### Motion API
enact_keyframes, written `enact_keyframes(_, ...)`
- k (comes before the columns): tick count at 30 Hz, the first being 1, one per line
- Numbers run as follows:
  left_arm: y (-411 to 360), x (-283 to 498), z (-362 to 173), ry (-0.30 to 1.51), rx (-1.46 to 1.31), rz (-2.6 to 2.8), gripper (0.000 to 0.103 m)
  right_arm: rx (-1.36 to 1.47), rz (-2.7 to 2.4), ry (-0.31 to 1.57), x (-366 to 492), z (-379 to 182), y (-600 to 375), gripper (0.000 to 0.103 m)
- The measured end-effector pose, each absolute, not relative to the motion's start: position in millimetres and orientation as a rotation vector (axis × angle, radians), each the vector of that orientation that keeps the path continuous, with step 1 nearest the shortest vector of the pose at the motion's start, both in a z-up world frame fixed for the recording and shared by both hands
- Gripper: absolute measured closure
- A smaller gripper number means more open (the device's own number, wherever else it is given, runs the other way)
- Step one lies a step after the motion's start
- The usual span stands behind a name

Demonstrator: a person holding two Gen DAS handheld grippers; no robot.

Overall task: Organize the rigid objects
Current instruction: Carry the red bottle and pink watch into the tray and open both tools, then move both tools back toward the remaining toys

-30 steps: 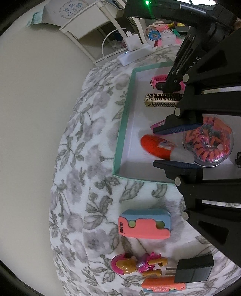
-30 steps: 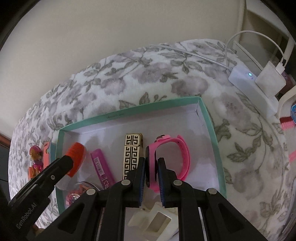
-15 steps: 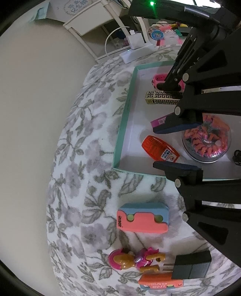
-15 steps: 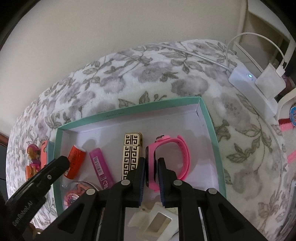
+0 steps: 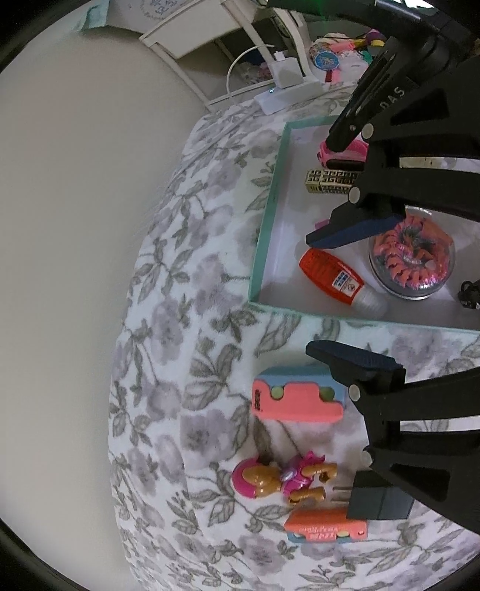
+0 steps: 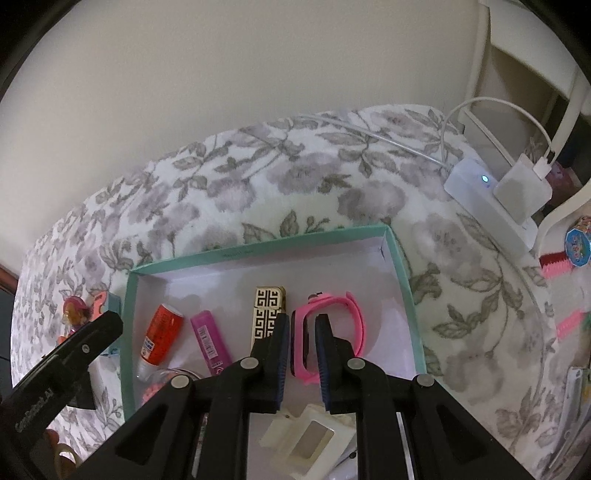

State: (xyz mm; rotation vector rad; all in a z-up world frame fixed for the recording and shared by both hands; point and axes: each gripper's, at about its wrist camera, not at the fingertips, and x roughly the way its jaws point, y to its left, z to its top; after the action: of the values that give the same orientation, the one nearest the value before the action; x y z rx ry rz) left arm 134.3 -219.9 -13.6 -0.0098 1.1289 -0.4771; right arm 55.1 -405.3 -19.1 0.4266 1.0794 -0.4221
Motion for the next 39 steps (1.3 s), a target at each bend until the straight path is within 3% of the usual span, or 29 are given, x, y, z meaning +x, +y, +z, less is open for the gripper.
enact_keyframes(1,-219,135,-14,1.129,-0.007,-0.467,0.049,0.421,-0.422,1.077,56,-18,-404,0.086)
enact_keyframes(3,-215,137,-15,1.129,-0.007,-0.44,0.042,0.405,-0.43,1.077,56,-18,-402,0.074)
enact_keyframes(4,-213,139,-15,1.129,-0.009,-0.425,0.04,0.399,-0.434,1.076,57,-18,-402,0.058)
enact_keyframes(5,-211,139,-16,1.129,-0.011,-0.415,0.037,0.395,-0.435,1.072,57,-18,-401,0.053)
enact_keyframes(10,-201,145,-20,1.128,0.013,-0.322,0.033,0.38,-0.417,1.064,60,-16,-396,0.044)
enact_keyframes(12,-197,147,-22,1.128,0.012,-0.296,0.022,0.374,-0.413,1.06,61,-15,-394,0.04)
enact_keyframes(16,-189,151,-22,1.118,0.011,-0.249,0.019,0.373,-0.402,1.05,62,-14,-393,0.031)
enact_keyframes(18,-186,152,-23,1.11,0.019,-0.226,0.01,0.368,-0.406,1.047,63,-14,-392,0.026)
enact_keyframes(22,-181,154,-25,1.104,0.034,-0.19,0.01,0.354,-0.411,1.026,62,-10,-391,0.024)
enact_keyframes(25,-176,156,-26,1.104,0.026,-0.171,0.01,0.338,-0.422,1.015,61,-8,-392,0.014)
enact_keyframes(28,-174,157,-26,1.1,0.024,-0.159,0.01,0.335,-0.421,1.001,61,-5,-392,0.014)
enact_keyframes(31,-171,158,-25,1.096,0.023,-0.149,0.01,0.333,-0.422,0.996,62,-4,-391,0.0)
enact_keyframes(39,-156,166,-18,1.1,0.012,-0.132,0.003,0.287,-0.406,0.995,66,-2,-381,0.0)
